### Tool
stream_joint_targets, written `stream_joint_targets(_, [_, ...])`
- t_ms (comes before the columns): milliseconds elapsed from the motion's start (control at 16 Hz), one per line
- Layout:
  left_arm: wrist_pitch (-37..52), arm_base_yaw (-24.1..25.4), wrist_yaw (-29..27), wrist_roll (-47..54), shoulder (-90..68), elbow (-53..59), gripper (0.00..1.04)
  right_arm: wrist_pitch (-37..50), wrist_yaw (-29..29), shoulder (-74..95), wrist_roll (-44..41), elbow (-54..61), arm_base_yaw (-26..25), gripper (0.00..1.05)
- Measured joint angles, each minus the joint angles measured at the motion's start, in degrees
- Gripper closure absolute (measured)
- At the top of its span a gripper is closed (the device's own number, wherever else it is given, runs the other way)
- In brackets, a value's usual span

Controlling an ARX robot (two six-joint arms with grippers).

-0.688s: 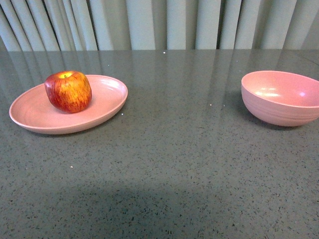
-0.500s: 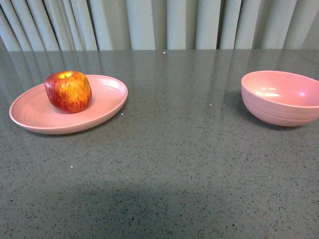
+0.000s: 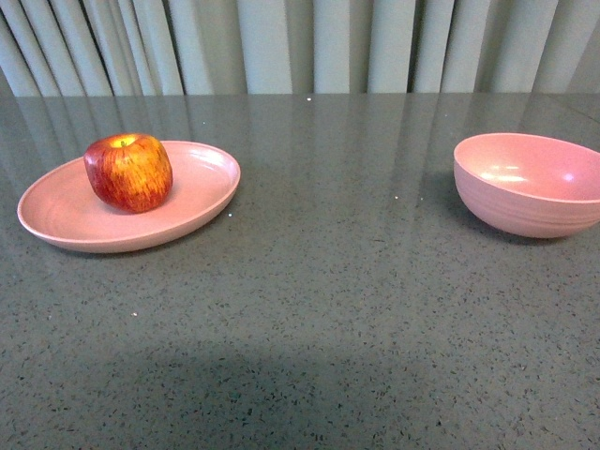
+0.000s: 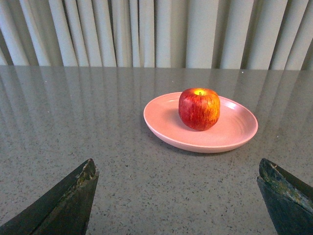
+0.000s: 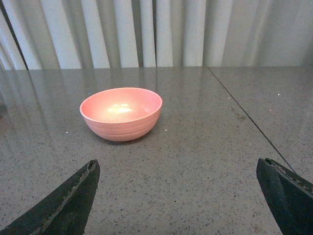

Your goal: Move apple from plate to bowl

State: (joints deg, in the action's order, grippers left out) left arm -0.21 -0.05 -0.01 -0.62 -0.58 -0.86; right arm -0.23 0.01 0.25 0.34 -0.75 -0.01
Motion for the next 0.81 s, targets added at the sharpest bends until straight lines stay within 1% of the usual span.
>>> stream_joint_targets(812, [0.0,0.0,0.0,0.0,0.0,0.0,0.07,0.0,0.0,0.0,0.0,0.0,0.0,0.07])
